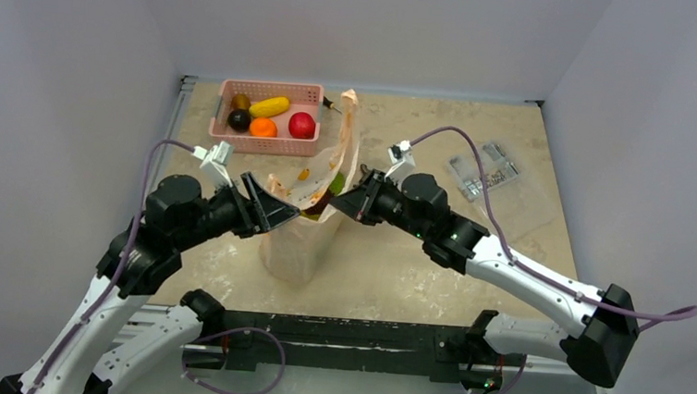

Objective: Take the fake fruits out of the plastic bag
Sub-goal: Adjust the plastic bag at the center of the board.

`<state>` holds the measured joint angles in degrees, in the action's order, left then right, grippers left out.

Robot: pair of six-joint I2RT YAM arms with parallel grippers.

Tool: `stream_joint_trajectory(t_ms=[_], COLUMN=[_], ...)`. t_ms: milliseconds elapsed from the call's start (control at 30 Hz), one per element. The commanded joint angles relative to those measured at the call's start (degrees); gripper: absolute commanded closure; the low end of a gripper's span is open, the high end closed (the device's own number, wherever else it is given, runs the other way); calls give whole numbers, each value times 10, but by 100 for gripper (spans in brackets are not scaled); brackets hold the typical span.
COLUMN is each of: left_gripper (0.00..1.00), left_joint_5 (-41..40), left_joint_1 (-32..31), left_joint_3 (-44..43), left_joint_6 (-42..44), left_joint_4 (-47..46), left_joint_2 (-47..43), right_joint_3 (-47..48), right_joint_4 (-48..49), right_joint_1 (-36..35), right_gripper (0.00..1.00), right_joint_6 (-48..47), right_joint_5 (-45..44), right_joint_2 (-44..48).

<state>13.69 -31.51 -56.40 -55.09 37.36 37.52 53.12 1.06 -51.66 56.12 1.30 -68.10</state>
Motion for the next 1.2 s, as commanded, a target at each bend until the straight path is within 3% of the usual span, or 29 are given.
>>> stream_joint_trajectory(t_ms=[0, 133, 267, 533, 633, 800, 1000, 1167], left_gripper=[31, 21, 20, 11, 11, 12, 24, 33], left_joint_5=[11, 10, -32, 23, 32, 2, -84, -109], left_joint_1=[3, 3, 2, 4, -1, -40, -79, -94], left_joint_3=[-85, -226, -325, -419, -405, -318, -241, -228], left_joint_6=[83, 159, 227, 357, 376, 371, 338, 330], left_joint_4=[60, 138, 191, 229, 237, 177, 124, 126], left_joint_2=[-22, 42, 128, 358, 414, 418, 393, 425], right_joint_3=[-56, -114, -132, -127, -130, -138, -141, -142], right_joint_4=[98, 149, 148, 129, 123, 119, 116, 111], right_joint_1=[1, 2, 2, 2, 2, 2, 2, 2], right_gripper=[100, 100, 100, 100, 100, 100, 100, 100], right_joint_6=[-69, -130, -158, -173, -174, -178, -180, -179], right_joint_5=[45, 92, 94, 87, 82, 81, 83, 76], right_joint_2=[54, 78, 87, 110, 120, 131, 135, 133])
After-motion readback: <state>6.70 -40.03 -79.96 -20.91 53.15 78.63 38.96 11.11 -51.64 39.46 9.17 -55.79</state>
